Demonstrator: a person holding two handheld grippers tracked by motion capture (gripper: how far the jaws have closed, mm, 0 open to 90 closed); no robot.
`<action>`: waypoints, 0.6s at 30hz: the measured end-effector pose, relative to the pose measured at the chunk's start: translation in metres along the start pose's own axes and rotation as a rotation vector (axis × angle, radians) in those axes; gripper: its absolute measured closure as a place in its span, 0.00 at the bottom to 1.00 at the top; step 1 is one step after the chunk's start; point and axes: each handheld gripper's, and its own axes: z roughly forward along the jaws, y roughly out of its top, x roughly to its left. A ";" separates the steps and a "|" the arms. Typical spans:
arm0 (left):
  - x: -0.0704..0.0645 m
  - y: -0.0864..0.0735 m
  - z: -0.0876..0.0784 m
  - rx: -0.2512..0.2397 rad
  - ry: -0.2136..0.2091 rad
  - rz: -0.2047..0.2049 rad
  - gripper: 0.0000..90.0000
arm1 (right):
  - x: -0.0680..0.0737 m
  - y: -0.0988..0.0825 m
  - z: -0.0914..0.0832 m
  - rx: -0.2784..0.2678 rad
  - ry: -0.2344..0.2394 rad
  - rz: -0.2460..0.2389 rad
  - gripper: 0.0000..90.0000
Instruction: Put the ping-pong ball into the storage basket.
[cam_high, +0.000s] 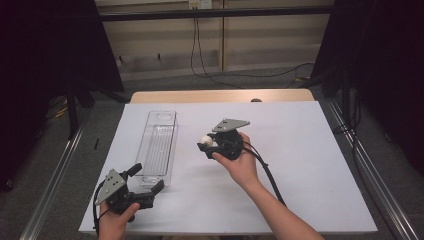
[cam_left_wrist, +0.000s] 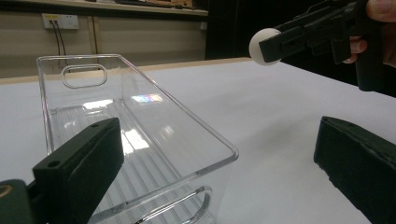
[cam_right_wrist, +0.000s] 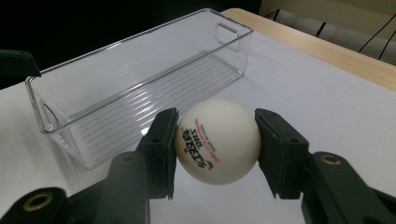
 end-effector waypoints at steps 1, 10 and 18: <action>0.000 0.000 0.000 0.000 -0.001 0.000 0.02 | 0.000 0.000 0.000 0.001 -0.001 -0.001 0.57; -0.001 -0.001 0.001 -0.001 -0.005 -0.004 0.02 | 0.001 0.002 0.002 0.003 0.004 -0.009 0.57; 0.000 0.000 0.000 0.002 -0.007 0.002 0.02 | 0.004 0.005 0.005 0.010 0.001 -0.025 0.57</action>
